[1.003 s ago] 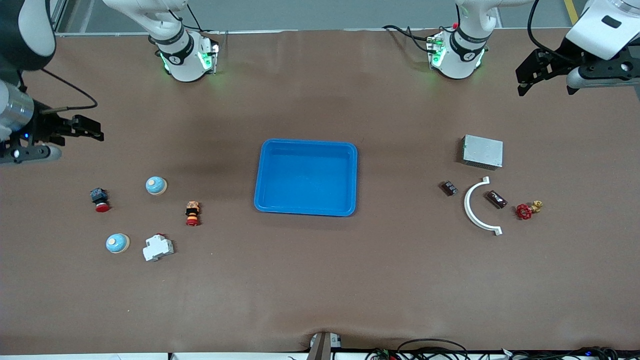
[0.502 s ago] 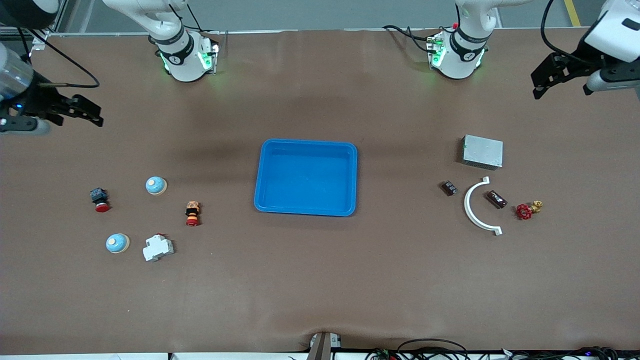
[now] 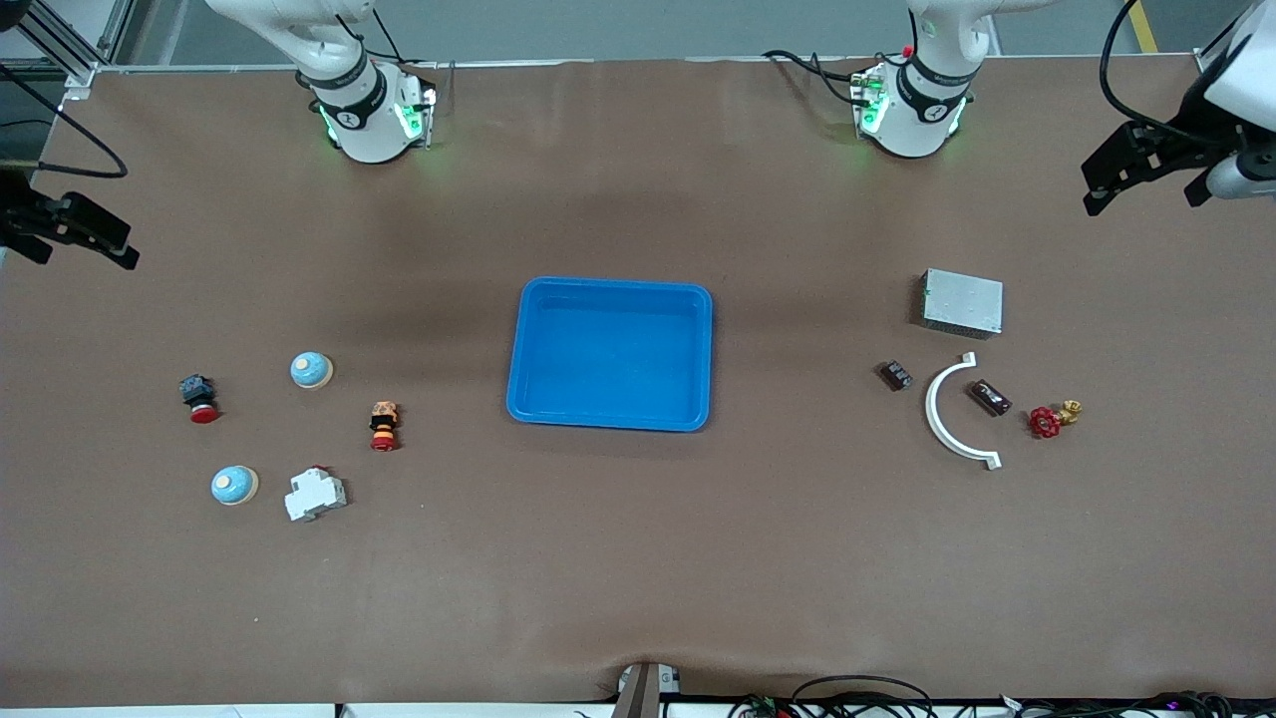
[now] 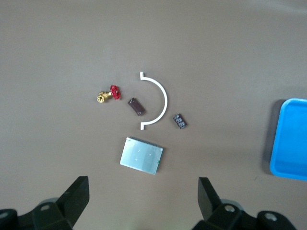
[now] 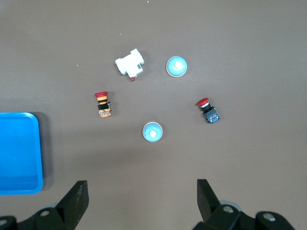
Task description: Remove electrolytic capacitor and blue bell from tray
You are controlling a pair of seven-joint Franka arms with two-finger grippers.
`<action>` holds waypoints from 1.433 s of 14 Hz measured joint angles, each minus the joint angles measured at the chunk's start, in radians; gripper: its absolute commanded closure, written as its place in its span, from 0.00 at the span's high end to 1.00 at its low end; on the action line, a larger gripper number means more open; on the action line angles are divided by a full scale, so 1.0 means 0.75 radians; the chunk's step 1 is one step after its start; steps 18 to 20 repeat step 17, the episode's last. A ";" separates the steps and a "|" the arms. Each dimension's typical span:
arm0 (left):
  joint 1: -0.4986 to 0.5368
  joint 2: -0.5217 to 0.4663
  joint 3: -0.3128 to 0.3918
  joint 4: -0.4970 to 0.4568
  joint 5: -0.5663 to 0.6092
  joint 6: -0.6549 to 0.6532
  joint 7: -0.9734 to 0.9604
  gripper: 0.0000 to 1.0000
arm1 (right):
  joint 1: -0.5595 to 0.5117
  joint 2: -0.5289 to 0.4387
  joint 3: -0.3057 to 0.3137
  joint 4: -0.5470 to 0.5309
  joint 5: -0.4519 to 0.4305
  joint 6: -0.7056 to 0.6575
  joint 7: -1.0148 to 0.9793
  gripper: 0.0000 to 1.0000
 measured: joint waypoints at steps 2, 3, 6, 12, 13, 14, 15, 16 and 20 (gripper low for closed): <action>0.000 0.038 0.000 0.037 0.000 0.000 0.000 1.00 | 0.000 0.079 0.001 0.074 0.000 -0.039 0.000 1.00; 0.000 0.047 0.000 0.043 0.000 0.000 0.000 1.00 | 0.000 0.122 0.001 0.120 0.000 -0.068 0.000 1.00; 0.000 0.052 0.000 0.045 0.000 -0.012 0.000 1.00 | 0.000 0.189 0.001 0.200 -0.001 -0.111 -0.003 1.00; 0.000 0.061 -0.004 0.045 0.000 -0.027 0.017 1.00 | 0.001 0.192 0.003 0.221 -0.001 -0.149 -0.040 1.00; 0.000 0.063 -0.004 0.045 0.000 -0.027 0.021 1.00 | 0.001 0.192 0.003 0.221 -0.001 -0.153 -0.040 1.00; 0.000 0.064 -0.004 0.045 0.000 -0.027 0.022 1.00 | 0.001 0.192 0.002 0.221 -0.001 -0.155 -0.040 1.00; 0.000 0.065 -0.004 0.045 0.000 -0.027 0.023 1.00 | 0.001 0.192 0.002 0.221 -0.001 -0.155 -0.040 1.00; 0.000 0.065 -0.004 0.045 0.000 -0.028 0.023 1.00 | 0.001 0.192 0.003 0.221 -0.001 -0.156 -0.040 1.00; -0.001 0.065 -0.005 0.045 0.000 -0.028 0.023 1.00 | 0.001 0.192 0.002 0.221 -0.001 -0.156 -0.041 1.00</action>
